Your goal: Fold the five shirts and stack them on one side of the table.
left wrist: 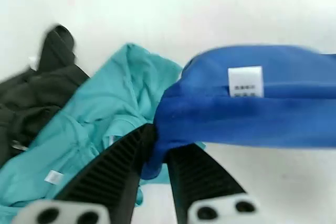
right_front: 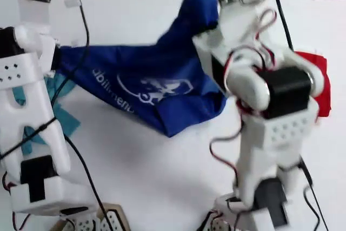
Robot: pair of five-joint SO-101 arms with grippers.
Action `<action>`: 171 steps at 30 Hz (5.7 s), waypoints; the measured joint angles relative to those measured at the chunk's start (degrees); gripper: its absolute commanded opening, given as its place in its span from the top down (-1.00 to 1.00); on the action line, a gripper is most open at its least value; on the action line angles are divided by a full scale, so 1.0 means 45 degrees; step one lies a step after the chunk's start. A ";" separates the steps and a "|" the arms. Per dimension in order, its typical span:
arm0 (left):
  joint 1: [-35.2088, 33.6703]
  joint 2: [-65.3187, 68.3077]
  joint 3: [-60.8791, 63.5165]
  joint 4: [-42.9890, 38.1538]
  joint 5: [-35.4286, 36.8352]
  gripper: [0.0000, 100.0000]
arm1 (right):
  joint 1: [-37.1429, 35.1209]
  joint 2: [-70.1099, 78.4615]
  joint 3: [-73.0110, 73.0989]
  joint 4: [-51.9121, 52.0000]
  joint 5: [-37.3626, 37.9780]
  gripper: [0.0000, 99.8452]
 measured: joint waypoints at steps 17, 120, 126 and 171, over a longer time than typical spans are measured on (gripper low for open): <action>-0.0117 -0.2950 0.8225 -0.0723 -0.2208 0.94 | 0.1153 -0.6486 1.5980 -0.6584 0.0000 0.87; -0.0879 -0.2969 1.3109 -0.4767 -0.2344 0.94 | -0.4083 -0.2344 1.8716 -0.8518 0.1250 0.96; -0.0879 -0.2969 1.3109 -0.4767 -0.2344 0.94 | -0.2422 -0.3067 1.8716 -0.8869 0.1426 0.96; -0.1446 -0.3790 1.1272 -0.4044 -0.4689 0.60 | 0.4708 -0.3888 1.6156 -0.8869 0.4044 0.96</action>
